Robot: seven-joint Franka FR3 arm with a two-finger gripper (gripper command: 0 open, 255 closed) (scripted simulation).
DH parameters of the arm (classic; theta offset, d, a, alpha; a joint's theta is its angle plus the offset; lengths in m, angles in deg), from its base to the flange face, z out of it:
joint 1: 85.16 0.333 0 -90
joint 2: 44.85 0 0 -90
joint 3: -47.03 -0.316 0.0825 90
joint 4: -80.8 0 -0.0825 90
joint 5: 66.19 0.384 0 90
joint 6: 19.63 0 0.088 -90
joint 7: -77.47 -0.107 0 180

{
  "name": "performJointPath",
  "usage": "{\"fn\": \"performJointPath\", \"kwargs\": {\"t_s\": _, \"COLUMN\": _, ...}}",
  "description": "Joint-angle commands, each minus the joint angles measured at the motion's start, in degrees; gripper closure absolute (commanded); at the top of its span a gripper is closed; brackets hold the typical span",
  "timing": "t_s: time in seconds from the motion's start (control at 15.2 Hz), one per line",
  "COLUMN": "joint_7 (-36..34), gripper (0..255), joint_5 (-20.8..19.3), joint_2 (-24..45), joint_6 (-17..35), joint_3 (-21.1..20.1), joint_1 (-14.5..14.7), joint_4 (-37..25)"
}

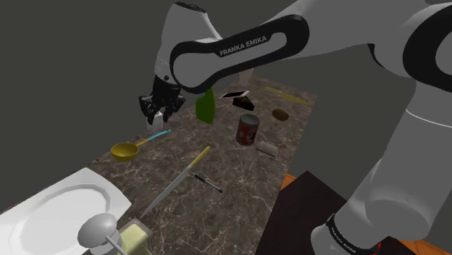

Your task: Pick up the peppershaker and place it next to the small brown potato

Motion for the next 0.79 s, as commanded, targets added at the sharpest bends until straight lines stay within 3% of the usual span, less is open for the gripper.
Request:
{"fn": "performJointPath", "kwargs": {"t_s": 0.0, "joint_7": 0.16, "gripper": 255, "joint_5": 0.33, "joint_2": -0.55, "joint_6": -1.54, "joint_3": -0.09, "joint_1": -0.07, "joint_4": -1.02}}
{"fn": "performJointPath", "kwargs": {"t_s": 0.4, "joint_7": 0.51, "gripper": 255, "joint_5": 1.01, "joint_2": -1.72, "joint_6": -5.31, "joint_3": -0.24, "joint_1": -0.21, "joint_4": -3.73}}
{"fn": "performJointPath", "kwargs": {"t_s": 0.73, "joint_7": 9.5, "gripper": 255, "joint_5": 6.79, "joint_2": -7.59, "joint_6": -4.24, "joint_3": 1.76, "joint_1": -4.7, "joint_4": 3.05}}
